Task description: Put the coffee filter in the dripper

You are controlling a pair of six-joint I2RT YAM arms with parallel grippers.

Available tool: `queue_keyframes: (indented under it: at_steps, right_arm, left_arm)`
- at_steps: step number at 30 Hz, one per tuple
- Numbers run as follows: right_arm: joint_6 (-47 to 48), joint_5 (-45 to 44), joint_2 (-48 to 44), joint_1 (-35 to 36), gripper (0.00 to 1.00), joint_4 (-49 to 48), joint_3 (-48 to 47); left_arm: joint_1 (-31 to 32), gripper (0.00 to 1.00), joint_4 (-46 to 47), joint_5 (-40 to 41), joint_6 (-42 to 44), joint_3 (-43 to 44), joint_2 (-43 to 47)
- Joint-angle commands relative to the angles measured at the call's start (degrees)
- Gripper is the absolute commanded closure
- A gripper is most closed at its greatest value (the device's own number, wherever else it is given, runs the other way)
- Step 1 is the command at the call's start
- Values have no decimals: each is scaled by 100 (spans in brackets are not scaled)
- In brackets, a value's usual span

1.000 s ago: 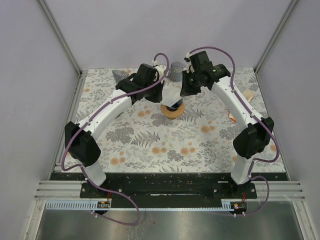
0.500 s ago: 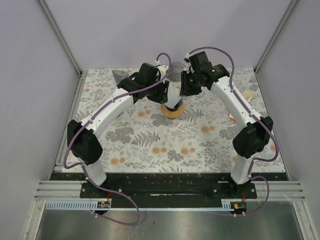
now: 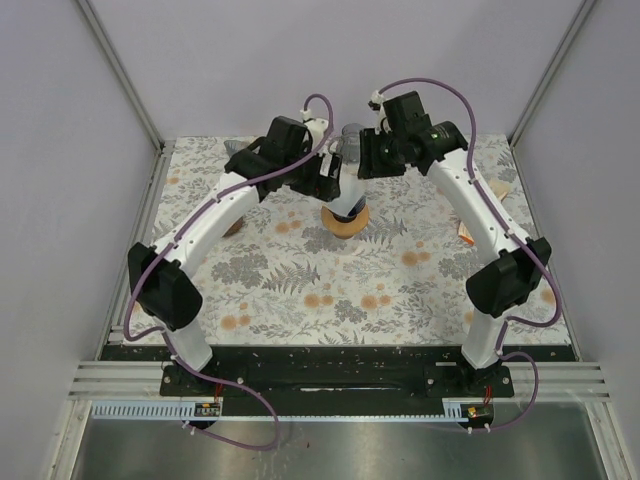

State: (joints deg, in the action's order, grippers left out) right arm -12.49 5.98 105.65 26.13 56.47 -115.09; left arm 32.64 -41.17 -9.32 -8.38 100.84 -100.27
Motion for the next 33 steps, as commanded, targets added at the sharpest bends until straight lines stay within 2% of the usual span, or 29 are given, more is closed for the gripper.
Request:
queue_keyframes:
  at_steps: [1, 4, 9, 14, 21, 33]
  right_arm:
    - [326, -1, -396, 41, 54, -206, -515]
    - [571, 97, -299, 374, 76, -285, -453]
    - [687, 79, 140, 700, 99, -189, -427]
    - [652, -238, 632, 893, 100, 127, -559]
    - [722, -562, 1089, 1236, 100, 294, -506]
    - [537, -800, 1511, 1324, 100, 321, -287]
  left_arm:
    - [-310, 5, 82, -157, 3, 314, 552]
    - [-548, 4, 188, -219, -119, 200, 666]
    - [-847, 4, 487, -614, -611, -266, 781]
    - [-900, 6, 513, -834, -1015, -433, 676]
    - [-979, 11, 917, -1370, -2026, -1162, 710]
    - [-997, 24, 1199, -1652, -2449, -1611, 526]
